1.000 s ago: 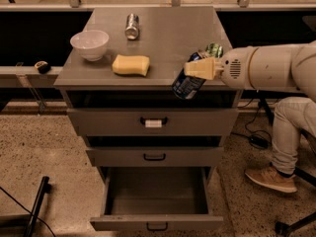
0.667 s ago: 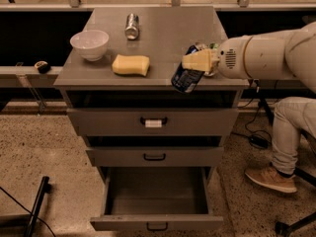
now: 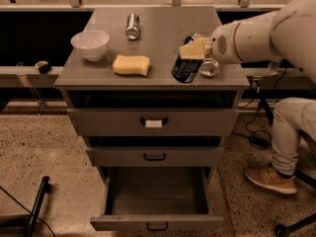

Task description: Pick pepsi can from bottom drawer and place on counter

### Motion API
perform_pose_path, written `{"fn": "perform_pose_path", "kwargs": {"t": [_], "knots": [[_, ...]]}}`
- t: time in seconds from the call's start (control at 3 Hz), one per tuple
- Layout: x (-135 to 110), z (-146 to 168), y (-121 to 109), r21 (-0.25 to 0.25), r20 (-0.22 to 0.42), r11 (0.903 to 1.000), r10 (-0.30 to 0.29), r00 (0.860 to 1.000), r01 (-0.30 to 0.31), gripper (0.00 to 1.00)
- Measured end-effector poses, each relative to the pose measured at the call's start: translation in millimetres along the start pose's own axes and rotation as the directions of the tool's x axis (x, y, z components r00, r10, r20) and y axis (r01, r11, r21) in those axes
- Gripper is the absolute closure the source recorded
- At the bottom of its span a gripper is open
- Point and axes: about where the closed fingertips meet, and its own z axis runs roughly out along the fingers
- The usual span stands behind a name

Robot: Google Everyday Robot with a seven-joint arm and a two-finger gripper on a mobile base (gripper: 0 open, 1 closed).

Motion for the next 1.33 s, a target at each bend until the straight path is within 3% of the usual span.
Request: {"fn": "perform_pose_path", "kwargs": {"t": [0.67, 1.0, 1.33], "knots": [[14.6, 19.8, 20.3, -0.046, 0.033, 0.9984, -0.030, 0.999, 0.031, 1.00], [14.6, 19.9, 20.3, -0.046, 0.033, 0.9984, -0.030, 0.999, 0.031, 1.00], [22.4, 30.6, 19.3, -0.051, 0.043, 0.9964, -0.066, 0.997, 0.068, 1.00]]}}
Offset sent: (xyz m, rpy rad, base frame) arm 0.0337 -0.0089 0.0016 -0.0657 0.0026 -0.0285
